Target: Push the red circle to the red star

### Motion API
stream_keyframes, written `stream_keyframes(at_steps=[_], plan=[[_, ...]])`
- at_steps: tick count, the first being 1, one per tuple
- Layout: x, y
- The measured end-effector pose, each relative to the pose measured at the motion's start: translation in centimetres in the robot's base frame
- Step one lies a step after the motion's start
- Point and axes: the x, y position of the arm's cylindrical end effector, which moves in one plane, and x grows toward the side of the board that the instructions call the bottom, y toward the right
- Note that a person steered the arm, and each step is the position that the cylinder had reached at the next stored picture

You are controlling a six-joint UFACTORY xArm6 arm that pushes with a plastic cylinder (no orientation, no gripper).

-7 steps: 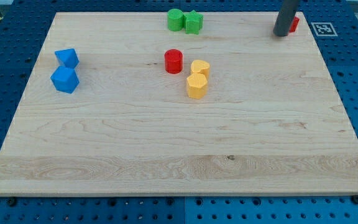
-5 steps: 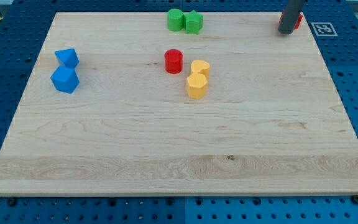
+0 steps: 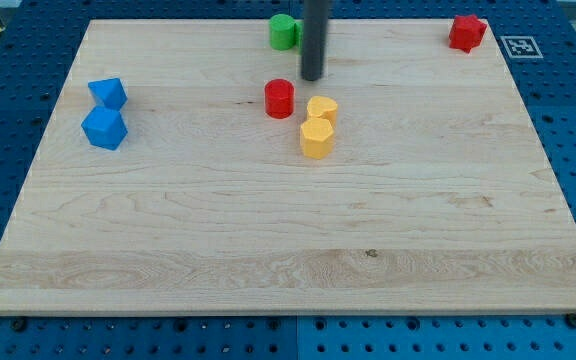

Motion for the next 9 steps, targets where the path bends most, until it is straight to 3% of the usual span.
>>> stream_keyframes(at_steps=[1, 2, 3, 5, 9], plan=[[0.0, -7.9], [0.9, -12.0], [4.4, -12.5], [5.9, -12.2], [7.0, -3.6]])
